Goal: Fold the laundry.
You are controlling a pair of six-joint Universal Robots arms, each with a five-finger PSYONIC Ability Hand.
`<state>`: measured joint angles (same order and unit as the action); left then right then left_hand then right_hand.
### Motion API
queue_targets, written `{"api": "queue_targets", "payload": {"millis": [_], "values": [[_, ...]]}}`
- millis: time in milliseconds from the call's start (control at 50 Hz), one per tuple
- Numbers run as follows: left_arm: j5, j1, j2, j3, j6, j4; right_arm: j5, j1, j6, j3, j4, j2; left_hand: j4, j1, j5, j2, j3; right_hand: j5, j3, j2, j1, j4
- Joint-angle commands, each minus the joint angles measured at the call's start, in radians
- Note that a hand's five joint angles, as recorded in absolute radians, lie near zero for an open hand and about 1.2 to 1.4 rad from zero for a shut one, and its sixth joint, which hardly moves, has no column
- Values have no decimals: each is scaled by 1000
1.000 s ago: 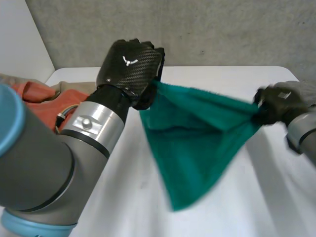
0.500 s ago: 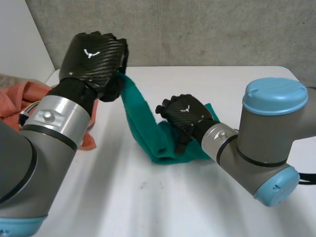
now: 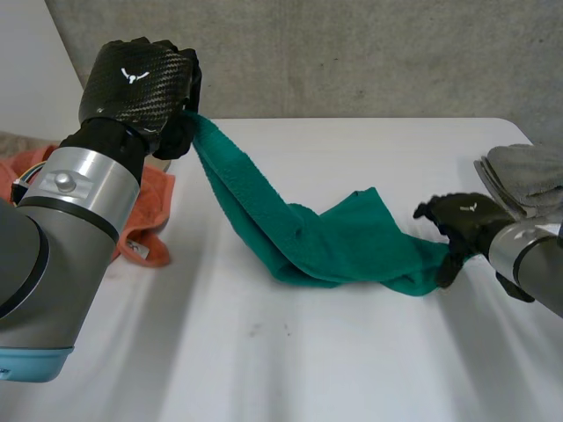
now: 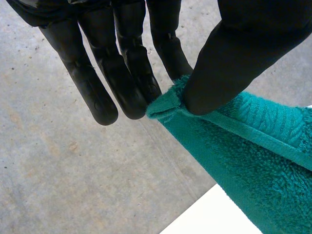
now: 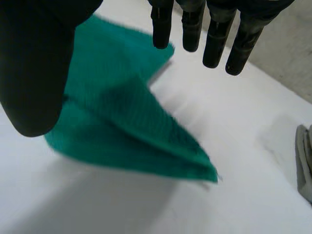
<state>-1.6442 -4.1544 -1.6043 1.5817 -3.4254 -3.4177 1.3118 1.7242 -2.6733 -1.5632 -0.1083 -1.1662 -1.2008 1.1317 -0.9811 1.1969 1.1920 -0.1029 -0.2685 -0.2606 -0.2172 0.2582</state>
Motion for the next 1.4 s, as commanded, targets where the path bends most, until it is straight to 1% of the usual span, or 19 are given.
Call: {"api": "queue_targets", "payload": {"millis": [20,80,140,220,300,460,580,660,760,820,920,980,1100,1140,1180,1200,1240,1320,1400], "values": [[0,-4,0,3,2,0,-14,-31,168,25,126,141,-195,265,-241,199,204,-160,-169,-176,-220,179],[-2,-4,0,4,0,0,-16,-28,167,43,182,183,-195,265,-241,199,204,-236,-245,-253,-296,255],[-3,-4,0,7,0,0,-17,-25,167,61,231,226,-195,265,-241,199,204,-511,-520,-528,-571,530],[-5,-3,0,14,0,2,-17,-28,167,95,243,257,-195,265,-241,199,204,-1118,-1127,-1134,-1178,1137],[-5,-4,0,18,0,8,-17,-37,153,100,246,240,-195,265,-241,199,204,-1119,-1128,-1136,-1179,1138],[-6,-55,3,66,-12,37,-14,-89,168,74,149,-41,-195,265,-241,199,204,-1119,-1128,-1136,-1179,1138],[4,-144,0,101,-63,156,-8,-106,390,101,-186,-210,-195,265,-241,199,204,-1119,-1128,-1136,-1179,1138],[6,-151,-41,123,-159,259,14,-106,551,78,-341,-289,-195,265,-241,199,204,-1119,-1128,-1136,-1179,1138],[1,-118,-182,124,-311,327,52,-95,645,42,-393,-268,-195,265,-241,199,204,-1119,-1128,-1136,-1179,1138],[1,-87,-270,94,-366,325,92,-69,647,57,-386,-178,-195,265,-241,199,204,-1119,-1128,-1136,-1179,1138],[-9,-76,-403,-63,-385,319,231,10,656,168,-381,6,-195,265,-241,199,204,-1119,-1128,-1136,-1179,1138],[-11,-75,-488,-224,-387,318,277,38,659,245,-363,57,-195,265,-241,199,204,-1119,-1128,-1136,-1179,1138],[-31,-85,-586,-523,-399,214,288,63,656,481,-164,138,-195,265,-241,199,204,-1119,-1128,-1136,-1179,1138],[-32,-95,-621,-652,-422,91,288,63,655,541,-73,151,-195,265,-241,199,204,-1119,-1128,-1136,-1179,1138],[-31,-105,-640,-727,-452,-6,279,69,647,624,117,163,-195,265,-241,199,204,-1119,-1128,-1136,-1179,1138],[-31,-119,-654,-791,-487,-106,271,74,645,647,195,166,-195,265,-241,199,204,-1119,-1128,-1136,-1179,1138],[-36,-128,-658,-847,-512,-197,241,87,644,683,441,166,-195,265,-241,199,204,-1119,-1128,-1136,-1179,1138],[-42,-133,-654,-885,-508,-371,190,92,644,678,762,161,-195,265,-241,199,204,-1119,-1128,-1136,-1179,1138],[-52,-142,-648,-846,-442,-396,179,94,642,675,808,169,-195,265,-241,199,204,-1119,-1128,-1136,-1179,1138]]}}
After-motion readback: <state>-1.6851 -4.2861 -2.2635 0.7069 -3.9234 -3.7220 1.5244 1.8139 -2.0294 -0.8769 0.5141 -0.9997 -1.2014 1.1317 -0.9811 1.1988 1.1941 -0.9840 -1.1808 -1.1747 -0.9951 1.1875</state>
